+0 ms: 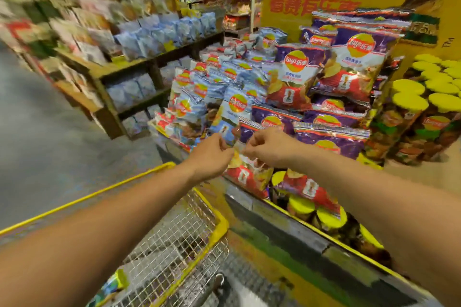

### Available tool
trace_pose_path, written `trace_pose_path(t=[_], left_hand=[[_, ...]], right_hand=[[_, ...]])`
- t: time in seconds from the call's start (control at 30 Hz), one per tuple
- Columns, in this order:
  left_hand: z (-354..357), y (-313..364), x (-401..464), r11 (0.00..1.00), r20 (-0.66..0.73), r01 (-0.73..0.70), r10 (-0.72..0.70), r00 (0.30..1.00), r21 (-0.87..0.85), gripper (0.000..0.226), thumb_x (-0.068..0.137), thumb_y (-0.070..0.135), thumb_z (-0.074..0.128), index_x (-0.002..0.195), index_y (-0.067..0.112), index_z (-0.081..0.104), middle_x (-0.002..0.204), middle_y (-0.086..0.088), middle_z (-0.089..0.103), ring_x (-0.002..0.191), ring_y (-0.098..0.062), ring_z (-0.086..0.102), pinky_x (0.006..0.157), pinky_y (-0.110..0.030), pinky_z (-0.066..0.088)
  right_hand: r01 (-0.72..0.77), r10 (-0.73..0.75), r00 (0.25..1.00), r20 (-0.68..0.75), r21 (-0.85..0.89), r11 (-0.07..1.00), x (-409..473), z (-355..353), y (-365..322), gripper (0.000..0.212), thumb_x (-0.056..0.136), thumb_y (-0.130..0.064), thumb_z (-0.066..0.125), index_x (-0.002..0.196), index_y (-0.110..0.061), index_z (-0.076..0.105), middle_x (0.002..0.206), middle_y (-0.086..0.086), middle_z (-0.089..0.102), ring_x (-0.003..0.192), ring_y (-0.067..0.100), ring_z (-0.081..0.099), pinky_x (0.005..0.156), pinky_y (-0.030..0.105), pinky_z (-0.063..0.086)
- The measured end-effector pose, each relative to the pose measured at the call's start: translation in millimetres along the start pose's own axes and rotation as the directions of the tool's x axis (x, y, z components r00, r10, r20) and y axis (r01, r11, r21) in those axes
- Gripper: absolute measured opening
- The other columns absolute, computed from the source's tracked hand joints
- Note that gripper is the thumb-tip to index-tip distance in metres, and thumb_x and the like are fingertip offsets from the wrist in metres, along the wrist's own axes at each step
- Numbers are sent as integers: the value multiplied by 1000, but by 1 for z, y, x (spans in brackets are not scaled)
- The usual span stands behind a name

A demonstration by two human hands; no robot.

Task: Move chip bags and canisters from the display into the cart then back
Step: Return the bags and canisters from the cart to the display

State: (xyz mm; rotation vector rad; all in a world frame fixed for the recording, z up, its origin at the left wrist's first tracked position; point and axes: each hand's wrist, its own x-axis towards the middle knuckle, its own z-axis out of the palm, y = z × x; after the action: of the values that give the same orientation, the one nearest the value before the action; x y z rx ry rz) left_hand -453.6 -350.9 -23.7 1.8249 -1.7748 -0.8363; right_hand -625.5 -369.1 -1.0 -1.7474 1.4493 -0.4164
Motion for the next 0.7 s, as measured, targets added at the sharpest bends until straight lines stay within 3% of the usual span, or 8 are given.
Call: trace_pose_path(t=[0.17, 0.27, 0.47, 0.63, 0.7], left_hand=[[-48, -102, -33, 987, -15, 157, -158, 987, -42, 15, 90, 30, 56, 90, 15, 53, 78, -4, 61, 70, -25, 55, 63, -36, 44], [-78, -170, -57, 970, -39, 235, -238, 971, -65, 12, 91, 28, 56, 83, 20, 50, 76, -3, 59, 82, -31, 63, 69, -38, 48], [-125, -295, -108, 909, -84, 406, -413, 907, -90, 10, 94, 26, 52, 84, 22, 50, 85, -3, 62, 91, -32, 65, 81, -44, 51], [-140, -389, -150, 824, -91, 563, -567, 819, -70, 19, 99, 23, 44, 101, 9, 57, 97, -19, 67, 93, -39, 65, 77, -45, 51], [-137, -421, -166, 787, -102, 617, -614, 782, -1, 19, 99, 20, 45, 106, 10, 60, 101, -15, 69, 93, -34, 63, 79, -39, 48]], right_hand=[[2, 1, 986, 166, -19, 1000, 24, 93, -44, 20, 89, -22, 69, 76, -13, 56, 71, 7, 60, 63, 18, 62, 64, 33, 52], [13, -5, 963, 270, -26, 1000, 40, 160, -74, 17, 90, -24, 70, 83, -11, 62, 74, 7, 64, 68, 19, 64, 66, 34, 55], [57, -8, 884, 468, -90, 994, 65, 278, -119, 16, 94, -20, 66, 89, -9, 56, 60, 3, 52, 46, 6, 57, 41, 17, 39], [65, 47, 815, 578, -172, 983, 85, 357, -115, 18, 91, -24, 69, 87, -7, 64, 72, 9, 64, 69, 21, 61, 63, 33, 48], [81, 78, 787, 612, -228, 970, 96, 388, -104, 19, 91, -24, 69, 93, -5, 65, 77, 7, 67, 64, 14, 60, 60, 28, 50]])
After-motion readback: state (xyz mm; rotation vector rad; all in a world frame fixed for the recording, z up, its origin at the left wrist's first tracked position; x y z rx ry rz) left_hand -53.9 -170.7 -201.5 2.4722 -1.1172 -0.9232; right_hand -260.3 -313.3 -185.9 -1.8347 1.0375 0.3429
